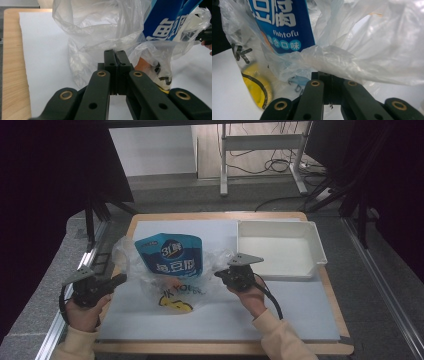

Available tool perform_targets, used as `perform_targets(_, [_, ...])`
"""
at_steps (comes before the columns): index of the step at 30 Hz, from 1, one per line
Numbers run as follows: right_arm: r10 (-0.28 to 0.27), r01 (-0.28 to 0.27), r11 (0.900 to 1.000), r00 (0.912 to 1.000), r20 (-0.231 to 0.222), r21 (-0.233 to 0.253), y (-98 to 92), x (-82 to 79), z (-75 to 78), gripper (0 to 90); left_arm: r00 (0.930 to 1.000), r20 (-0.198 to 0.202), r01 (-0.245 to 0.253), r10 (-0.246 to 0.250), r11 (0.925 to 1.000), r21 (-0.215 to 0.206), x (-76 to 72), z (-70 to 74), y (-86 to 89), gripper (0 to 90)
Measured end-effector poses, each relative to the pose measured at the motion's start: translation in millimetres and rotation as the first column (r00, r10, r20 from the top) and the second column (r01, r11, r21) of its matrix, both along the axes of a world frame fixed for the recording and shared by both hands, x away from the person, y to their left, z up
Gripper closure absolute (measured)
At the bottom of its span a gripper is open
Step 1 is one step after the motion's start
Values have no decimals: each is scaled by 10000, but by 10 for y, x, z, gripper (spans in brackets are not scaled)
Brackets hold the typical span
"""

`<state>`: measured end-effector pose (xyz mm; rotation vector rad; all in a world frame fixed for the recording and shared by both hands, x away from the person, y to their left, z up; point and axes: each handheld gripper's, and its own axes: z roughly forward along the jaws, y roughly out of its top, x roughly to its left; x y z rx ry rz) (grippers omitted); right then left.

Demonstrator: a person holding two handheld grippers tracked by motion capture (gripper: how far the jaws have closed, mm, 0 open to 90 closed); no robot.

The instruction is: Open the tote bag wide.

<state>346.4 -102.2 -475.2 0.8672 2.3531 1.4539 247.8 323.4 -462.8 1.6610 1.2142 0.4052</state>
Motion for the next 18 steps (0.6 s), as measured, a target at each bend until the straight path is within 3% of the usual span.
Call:
perform_targets(12, [13,-18,9997,9998,-194,-231,-7,8,-79,887,9998,-194,-93,93,10000,12,-26,-72,48,896])
perform_targets(18, [51,-72,9986,9991,-415,-523,28,26,-192,887,9990,-446,-39,43,10000,84,-17,-159,50,897])
